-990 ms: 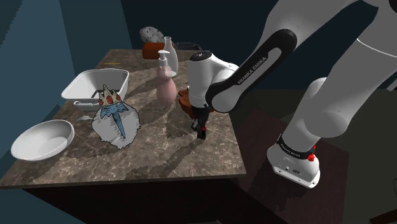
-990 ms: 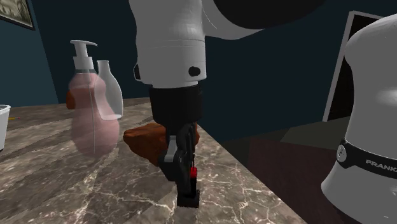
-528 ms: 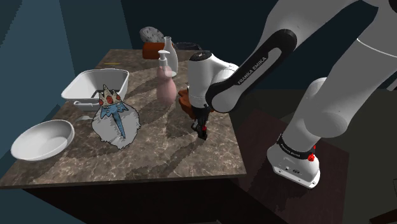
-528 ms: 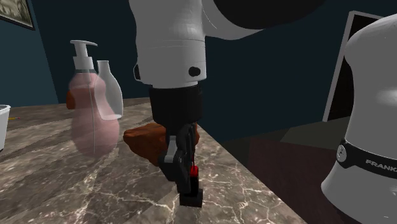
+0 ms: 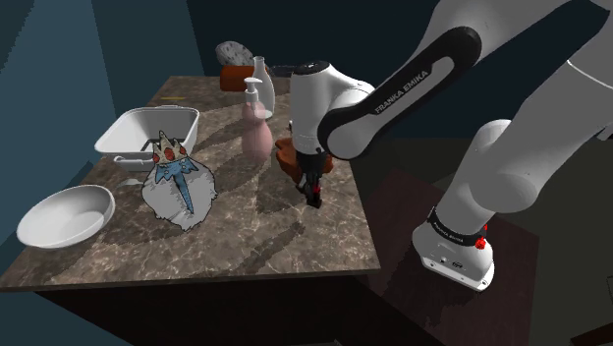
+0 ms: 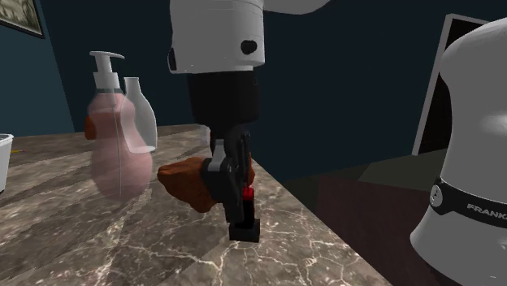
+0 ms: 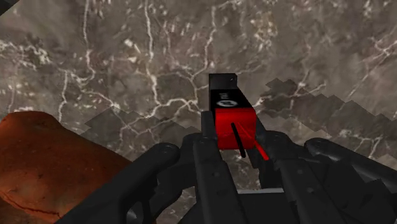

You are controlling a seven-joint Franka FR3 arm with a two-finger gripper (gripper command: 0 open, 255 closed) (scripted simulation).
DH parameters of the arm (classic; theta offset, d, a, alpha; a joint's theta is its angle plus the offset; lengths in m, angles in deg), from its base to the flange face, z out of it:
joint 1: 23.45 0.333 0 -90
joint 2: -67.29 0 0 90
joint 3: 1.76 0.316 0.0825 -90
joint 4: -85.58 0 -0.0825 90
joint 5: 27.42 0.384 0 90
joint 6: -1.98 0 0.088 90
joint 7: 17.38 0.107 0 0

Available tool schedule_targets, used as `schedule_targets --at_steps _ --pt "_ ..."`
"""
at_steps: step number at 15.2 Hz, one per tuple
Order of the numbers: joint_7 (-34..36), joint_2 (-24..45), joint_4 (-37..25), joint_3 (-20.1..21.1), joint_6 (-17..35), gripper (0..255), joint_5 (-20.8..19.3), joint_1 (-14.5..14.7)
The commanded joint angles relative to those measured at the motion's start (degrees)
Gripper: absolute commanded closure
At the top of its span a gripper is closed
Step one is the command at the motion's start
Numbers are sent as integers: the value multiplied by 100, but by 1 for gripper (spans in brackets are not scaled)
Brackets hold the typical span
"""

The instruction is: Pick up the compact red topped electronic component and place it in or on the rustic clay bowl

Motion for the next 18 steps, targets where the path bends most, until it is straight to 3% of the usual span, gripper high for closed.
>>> schedule_targets --at_steps 1,18 --pt "-23 -131 -66 -17 -198 255 33 15" --pt "-158 -1053 -723 -213 -1761 255 139 74"
